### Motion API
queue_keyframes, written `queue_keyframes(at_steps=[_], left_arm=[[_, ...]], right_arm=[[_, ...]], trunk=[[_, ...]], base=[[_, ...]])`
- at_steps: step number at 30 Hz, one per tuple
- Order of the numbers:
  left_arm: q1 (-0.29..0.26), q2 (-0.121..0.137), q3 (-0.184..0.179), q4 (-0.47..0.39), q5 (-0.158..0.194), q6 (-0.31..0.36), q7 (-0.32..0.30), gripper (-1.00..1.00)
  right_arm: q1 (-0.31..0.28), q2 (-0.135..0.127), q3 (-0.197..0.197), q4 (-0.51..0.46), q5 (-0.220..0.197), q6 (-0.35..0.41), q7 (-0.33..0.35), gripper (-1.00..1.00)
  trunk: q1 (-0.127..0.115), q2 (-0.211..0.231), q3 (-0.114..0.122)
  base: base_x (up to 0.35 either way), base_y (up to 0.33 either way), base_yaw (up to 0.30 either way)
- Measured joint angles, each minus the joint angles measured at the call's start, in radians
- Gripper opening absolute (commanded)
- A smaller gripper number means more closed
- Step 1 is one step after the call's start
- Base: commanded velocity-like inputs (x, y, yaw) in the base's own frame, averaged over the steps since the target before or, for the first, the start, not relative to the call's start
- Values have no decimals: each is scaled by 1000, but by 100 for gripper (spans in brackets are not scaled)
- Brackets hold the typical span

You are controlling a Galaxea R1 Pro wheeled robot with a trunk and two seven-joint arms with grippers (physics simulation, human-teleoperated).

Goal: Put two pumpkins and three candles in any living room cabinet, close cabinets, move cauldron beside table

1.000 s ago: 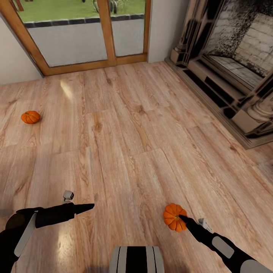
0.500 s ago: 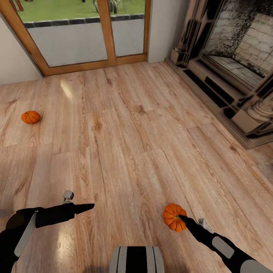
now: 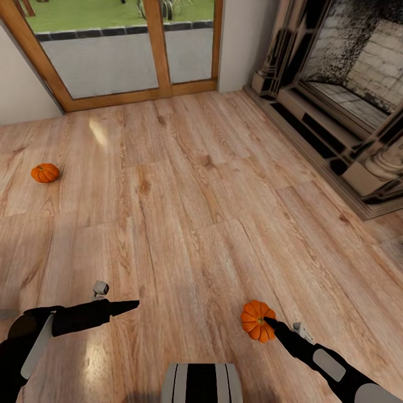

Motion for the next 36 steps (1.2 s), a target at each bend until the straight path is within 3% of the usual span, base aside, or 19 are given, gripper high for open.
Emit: queue_keyframes(at_steps=[5,9,16,27,32,36], left_arm=[[0,1,-3,-1,1,1,0,100],[0,4,-3,-1,2,1,-36,100],[0,8,-1,-1,2,0,-85,100],[0,10,2,-1,2,0,-87,100],[0,10,2,0,-1,0,-87,100],[0,10,2,-1,-2,0,-87,100]], right_arm=[[0,0,0,0,0,-1,0,-100],[2,0,19,4,11,-5,-25,-100],[1,-1,17,-8,7,-1,-14,-100],[1,-6,11,-26,7,33,114,-100],[1,-4,13,-47,7,30,246,-100],[2,-6,9,-47,9,28,294,-100]], trunk=[[0,0,0],[-2,1,15],[-5,3,42],[-10,5,85],[-12,6,104],[-14,7,120]], base=[[0,0,0],[0,0,0],[0,0,0],[0,0,0],[0,0,0],[0,0,0]])
